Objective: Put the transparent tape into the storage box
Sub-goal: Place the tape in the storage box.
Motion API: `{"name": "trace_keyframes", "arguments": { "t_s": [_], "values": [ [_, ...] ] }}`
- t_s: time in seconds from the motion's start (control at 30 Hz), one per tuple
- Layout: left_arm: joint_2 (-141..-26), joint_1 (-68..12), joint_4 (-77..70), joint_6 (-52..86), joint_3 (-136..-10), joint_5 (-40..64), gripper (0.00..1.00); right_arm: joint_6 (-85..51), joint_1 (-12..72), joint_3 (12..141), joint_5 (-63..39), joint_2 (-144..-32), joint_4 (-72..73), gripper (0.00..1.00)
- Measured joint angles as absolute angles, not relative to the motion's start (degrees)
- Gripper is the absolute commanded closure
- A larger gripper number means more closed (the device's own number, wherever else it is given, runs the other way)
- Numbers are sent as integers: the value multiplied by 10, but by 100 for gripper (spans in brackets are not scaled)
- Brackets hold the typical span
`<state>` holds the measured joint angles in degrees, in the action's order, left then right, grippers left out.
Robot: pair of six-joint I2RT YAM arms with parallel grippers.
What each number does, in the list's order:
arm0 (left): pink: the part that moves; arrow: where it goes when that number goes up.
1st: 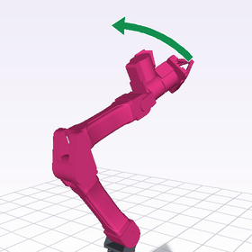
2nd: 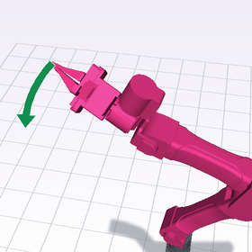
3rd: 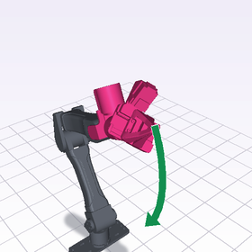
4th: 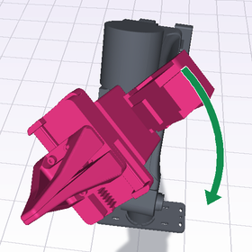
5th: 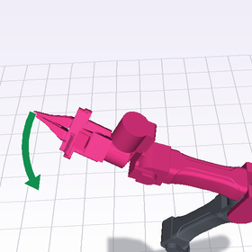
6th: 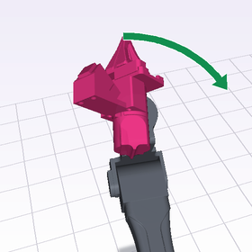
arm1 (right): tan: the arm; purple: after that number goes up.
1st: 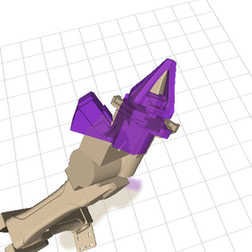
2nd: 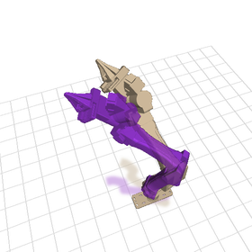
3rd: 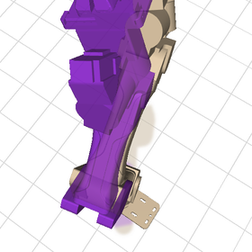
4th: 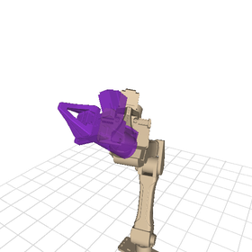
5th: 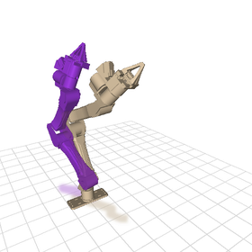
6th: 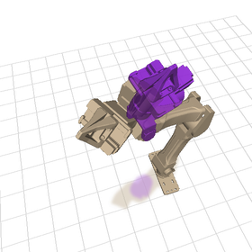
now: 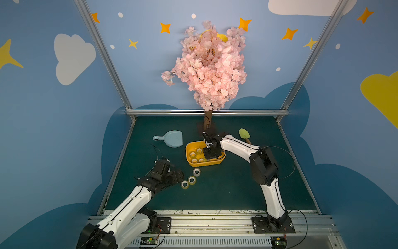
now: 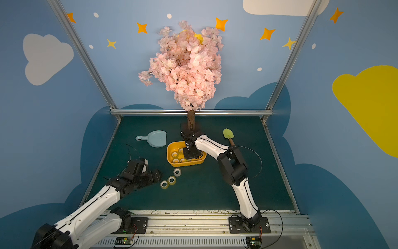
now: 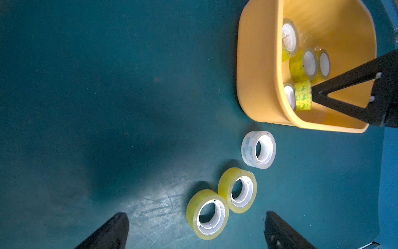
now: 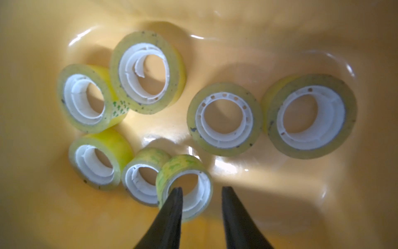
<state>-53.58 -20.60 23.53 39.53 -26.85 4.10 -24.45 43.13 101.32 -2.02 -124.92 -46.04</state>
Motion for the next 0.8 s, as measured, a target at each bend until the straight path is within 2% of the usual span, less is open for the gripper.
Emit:
{"name": "trace_keyframes", "arguments": {
  "t_s": [0.13, 0.33, 0.57, 0.8],
  "values": [
    [-534, -205, 238, 392, -269, 41, 0, -244, 430, 1013, -26, -1249, -461, 49],
    [-521, -205, 239, 393, -268, 44, 0, -244, 430, 1002, -17, -1216, -465, 50],
    [-523, -205, 239, 403, -268, 64, 0, -246, 431, 936, -3, -1069, -455, 53],
    [-517, -205, 240, 418, -268, 78, 0, -272, 441, 764, -5, -930, -386, 53]
  ]
}}
